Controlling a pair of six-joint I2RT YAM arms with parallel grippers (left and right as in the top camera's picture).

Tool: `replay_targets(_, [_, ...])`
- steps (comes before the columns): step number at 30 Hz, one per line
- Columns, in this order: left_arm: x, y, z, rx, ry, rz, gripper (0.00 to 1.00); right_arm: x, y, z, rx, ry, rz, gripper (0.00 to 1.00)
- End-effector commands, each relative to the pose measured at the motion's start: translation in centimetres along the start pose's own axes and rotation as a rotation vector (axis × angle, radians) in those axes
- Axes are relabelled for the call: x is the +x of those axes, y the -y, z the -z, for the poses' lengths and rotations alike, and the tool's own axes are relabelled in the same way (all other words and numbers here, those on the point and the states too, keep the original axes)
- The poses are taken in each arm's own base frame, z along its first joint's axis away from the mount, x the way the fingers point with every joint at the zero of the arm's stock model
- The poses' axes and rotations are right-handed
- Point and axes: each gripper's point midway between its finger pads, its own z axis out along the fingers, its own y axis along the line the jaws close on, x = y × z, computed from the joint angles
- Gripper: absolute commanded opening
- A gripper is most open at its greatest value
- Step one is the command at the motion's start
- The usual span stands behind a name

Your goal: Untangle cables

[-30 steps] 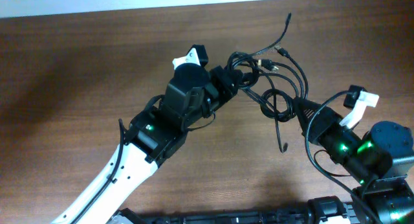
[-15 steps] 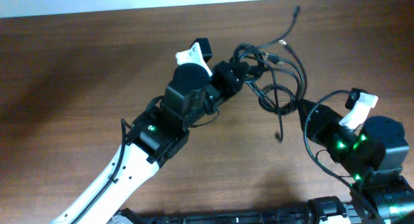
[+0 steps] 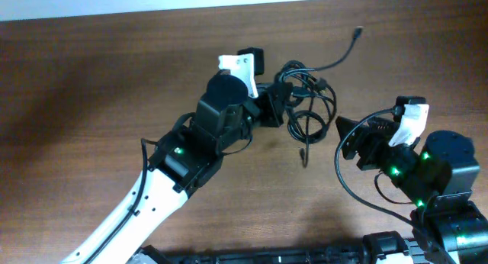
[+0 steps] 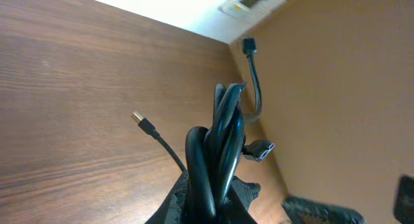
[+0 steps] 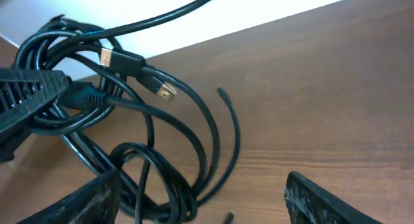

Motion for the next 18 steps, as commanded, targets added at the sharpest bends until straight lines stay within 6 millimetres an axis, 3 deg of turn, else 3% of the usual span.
replay_targets(1, [0.4,3.3,0.4,0.108,-0.014,-0.051,0.0,-0.3,-0.2,0.2,-0.01,0.01,0.039,0.79])
replay_targets(4, [1.5,4.9,0.4,0.149,-0.03,-0.067,0.0,-0.5,0.5,0.2,0.034,0.02,0.037,0.79])
replay_targets(10, [2.4,6.7,0.9,0.239,-0.079,-0.078,0.0,0.0,4.9,0.9,0.282,0.024,0.021,0.79])
replay_targets(15, [3.3,7.4,1.3,0.29,-0.133,-0.081,0.0,0.5,8.2,2.1,0.471,0.05,-0.105,0.82])
replay_targets(18, [3.6,6.9,1.2,0.269,-0.146,-0.076,0.0,0.7,8.6,2.3,0.496,0.05,-0.132,0.81])
